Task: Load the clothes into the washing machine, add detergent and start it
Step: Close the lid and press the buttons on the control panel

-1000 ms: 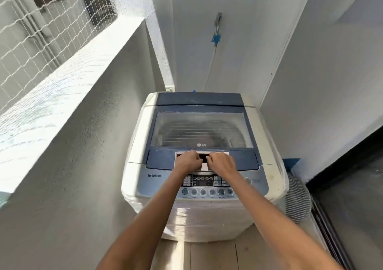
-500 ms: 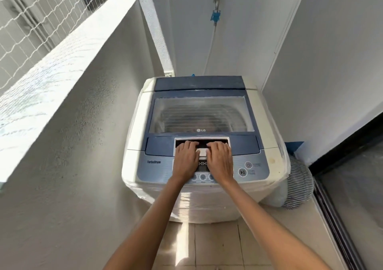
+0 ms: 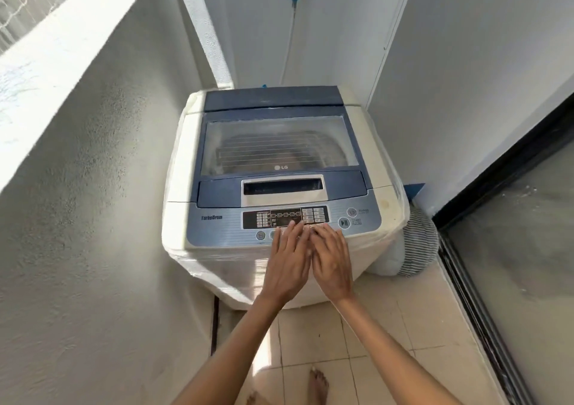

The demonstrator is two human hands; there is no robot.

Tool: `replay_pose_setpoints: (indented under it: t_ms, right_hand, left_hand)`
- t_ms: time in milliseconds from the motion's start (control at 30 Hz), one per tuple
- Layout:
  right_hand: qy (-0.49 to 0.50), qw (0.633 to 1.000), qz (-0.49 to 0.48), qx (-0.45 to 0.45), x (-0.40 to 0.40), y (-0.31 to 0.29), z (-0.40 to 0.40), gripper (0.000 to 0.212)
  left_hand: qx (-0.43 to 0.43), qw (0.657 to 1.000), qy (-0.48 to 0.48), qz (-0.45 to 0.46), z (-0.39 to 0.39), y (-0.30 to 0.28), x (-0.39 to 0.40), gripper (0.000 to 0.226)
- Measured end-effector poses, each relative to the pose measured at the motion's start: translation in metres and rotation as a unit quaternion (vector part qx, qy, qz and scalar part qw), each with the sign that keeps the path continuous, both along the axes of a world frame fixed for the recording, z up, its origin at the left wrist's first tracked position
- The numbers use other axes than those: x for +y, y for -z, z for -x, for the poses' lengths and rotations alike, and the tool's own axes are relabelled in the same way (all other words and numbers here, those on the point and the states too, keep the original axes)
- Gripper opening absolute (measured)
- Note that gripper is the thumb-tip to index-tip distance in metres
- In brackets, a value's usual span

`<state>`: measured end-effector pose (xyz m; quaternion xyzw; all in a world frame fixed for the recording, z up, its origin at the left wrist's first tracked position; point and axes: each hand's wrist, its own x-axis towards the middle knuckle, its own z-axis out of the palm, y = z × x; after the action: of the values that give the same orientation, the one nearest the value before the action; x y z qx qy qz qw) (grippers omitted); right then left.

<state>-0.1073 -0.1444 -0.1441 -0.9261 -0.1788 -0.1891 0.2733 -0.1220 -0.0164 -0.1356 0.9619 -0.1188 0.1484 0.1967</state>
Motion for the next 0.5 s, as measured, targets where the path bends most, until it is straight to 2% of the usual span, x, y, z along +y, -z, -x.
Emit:
replay_pose_setpoints:
  t_ms: [167, 300, 500]
  right_hand:
    - [0.063, 0.995, 0.066, 0.042, -0.056, -0.007, -0.02, 0.04]
    - [0.033, 0.989, 0.128, 0.065, -0.08, -0.011, -0.029, 0.047]
    - [0.011, 0.989, 0.148, 0.003, -0.084, -0.024, -0.04, 0.041]
  left_hand:
    - [0.025, 0.997, 0.015, -0.069, -0.013, -0.006, -0.033, 0.047]
    - [0.031, 0.994, -0.017, -0.103, -0.014, 0.009, -0.042, 0.052]
    - [0.026, 0.991, -0.036, -0.128, -0.014, 0.018, -0.041, 0.054]
